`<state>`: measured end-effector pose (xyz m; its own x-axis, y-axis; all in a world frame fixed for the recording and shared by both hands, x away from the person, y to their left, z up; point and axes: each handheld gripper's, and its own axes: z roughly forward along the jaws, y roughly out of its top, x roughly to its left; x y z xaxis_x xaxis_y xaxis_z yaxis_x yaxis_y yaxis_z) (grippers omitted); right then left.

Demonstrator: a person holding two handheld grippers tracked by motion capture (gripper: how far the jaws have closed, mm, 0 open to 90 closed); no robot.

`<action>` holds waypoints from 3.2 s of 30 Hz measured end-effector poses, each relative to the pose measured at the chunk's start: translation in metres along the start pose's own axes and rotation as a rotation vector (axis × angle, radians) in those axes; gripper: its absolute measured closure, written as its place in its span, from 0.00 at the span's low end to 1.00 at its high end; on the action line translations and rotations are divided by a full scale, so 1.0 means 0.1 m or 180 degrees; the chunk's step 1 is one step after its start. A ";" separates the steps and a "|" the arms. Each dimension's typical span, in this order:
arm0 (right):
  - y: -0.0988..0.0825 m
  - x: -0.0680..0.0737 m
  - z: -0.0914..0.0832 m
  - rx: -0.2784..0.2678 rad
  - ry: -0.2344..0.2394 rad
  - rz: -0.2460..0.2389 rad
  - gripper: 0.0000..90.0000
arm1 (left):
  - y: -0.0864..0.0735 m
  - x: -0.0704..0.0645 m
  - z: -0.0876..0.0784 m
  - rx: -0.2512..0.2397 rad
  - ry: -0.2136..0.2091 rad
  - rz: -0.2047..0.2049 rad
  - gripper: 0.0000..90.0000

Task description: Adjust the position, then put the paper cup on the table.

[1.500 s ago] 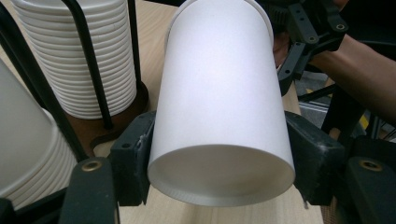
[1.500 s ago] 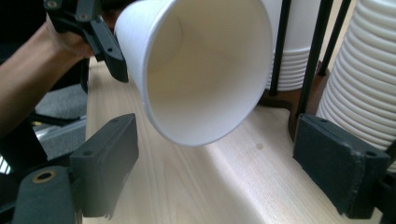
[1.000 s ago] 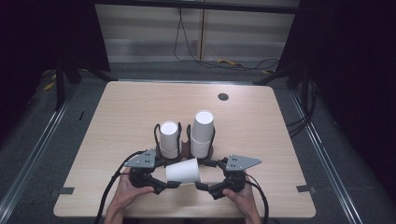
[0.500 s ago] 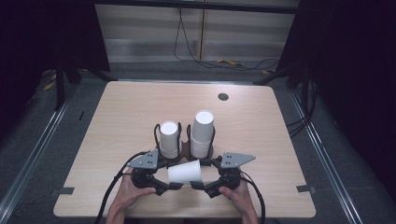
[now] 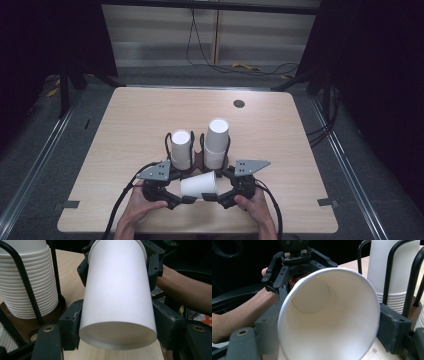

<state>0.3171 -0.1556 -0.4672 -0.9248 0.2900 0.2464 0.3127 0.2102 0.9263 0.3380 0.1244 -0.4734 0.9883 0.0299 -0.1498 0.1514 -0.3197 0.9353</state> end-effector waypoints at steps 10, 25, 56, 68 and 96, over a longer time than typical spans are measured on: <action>0.02 0.02 -0.03 -0.0049 -0.0011 0.0004 0.26 | 0.01 0.02 0.00 -0.0081 0.0060 -0.0061 0.31; 0.05 0.00 -0.21 -0.0090 -0.0374 0.0106 0.27 | -0.14 0.06 -0.11 -0.0244 0.0630 -0.0292 0.17; 0.06 -0.02 -0.53 0.0302 -0.1051 0.0324 0.28 | -0.47 -0.08 -0.21 -0.0650 0.2201 -0.0265 0.18; 0.16 -0.10 -0.81 0.0359 -0.1418 0.0406 0.28 | -0.51 -0.14 -0.24 -0.0887 0.2412 -0.0179 0.18; 0.58 -0.31 -1.05 0.1363 -0.2093 0.0652 0.28 | -0.52 -0.18 -0.23 -0.0925 0.2525 -0.0111 0.18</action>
<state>0.3412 -0.2501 -0.3917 -0.5651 0.8230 0.0579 0.6411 0.3939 0.6587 0.3130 0.1624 -0.5120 0.6877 0.7259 -0.0122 0.0738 -0.0532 0.9959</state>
